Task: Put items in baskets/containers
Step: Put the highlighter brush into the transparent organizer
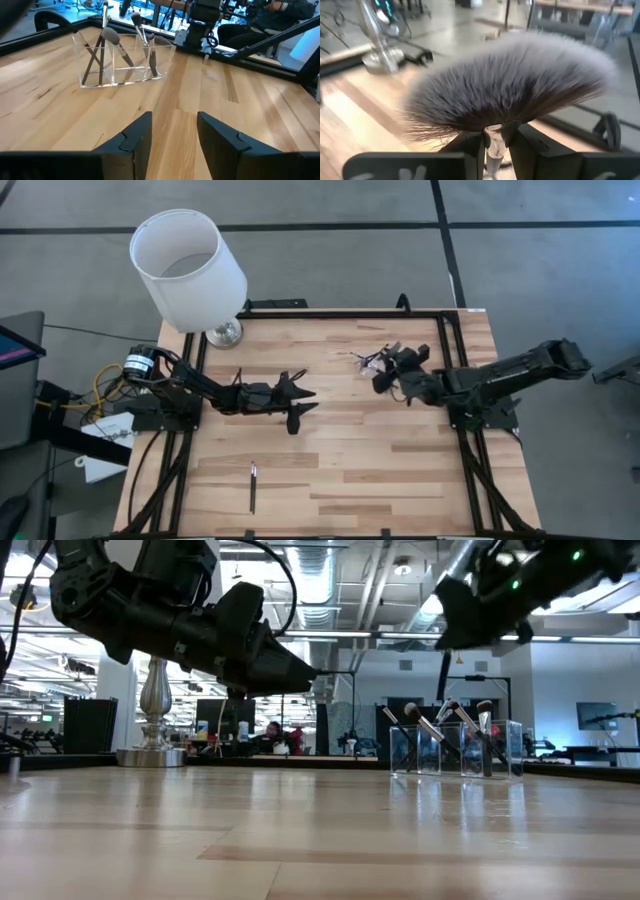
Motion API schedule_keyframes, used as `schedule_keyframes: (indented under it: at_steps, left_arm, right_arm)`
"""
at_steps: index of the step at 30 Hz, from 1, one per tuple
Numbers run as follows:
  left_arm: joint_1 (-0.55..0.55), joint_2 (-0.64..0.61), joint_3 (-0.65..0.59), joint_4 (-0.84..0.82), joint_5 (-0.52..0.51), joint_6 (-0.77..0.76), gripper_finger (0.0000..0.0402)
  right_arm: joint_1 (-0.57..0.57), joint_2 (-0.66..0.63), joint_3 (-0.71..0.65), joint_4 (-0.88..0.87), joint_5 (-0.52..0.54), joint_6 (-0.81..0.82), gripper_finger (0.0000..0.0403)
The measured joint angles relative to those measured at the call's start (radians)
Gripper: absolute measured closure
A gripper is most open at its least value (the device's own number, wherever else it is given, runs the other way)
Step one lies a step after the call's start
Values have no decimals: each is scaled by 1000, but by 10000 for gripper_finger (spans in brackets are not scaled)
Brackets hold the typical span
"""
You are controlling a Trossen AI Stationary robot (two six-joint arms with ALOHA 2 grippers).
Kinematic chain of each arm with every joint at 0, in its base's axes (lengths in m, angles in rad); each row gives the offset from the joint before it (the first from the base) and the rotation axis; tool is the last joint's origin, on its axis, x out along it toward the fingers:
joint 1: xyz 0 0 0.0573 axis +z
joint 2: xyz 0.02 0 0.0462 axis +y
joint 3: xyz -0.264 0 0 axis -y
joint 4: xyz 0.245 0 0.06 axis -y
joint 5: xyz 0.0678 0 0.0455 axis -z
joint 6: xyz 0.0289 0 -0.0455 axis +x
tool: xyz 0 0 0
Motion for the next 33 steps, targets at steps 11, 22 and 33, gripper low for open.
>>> schedule_keyframes:
  at_steps: [11, 22, 33]
  left_arm:
    - [0, 0, 0, 0, -2, 4, 253]
    - [0, 0, 0, 0, -2, 4, 254]
    - [0, 0, 0, 0, 10, 4, 254]
  right_arm:
    - [-118, 252, 0, -40, -91, 158, 347]
    - [-208, 326, 1, 4, -265, 179, 314]
    - [-173, 179, -1, 9, -248, 88, 256]
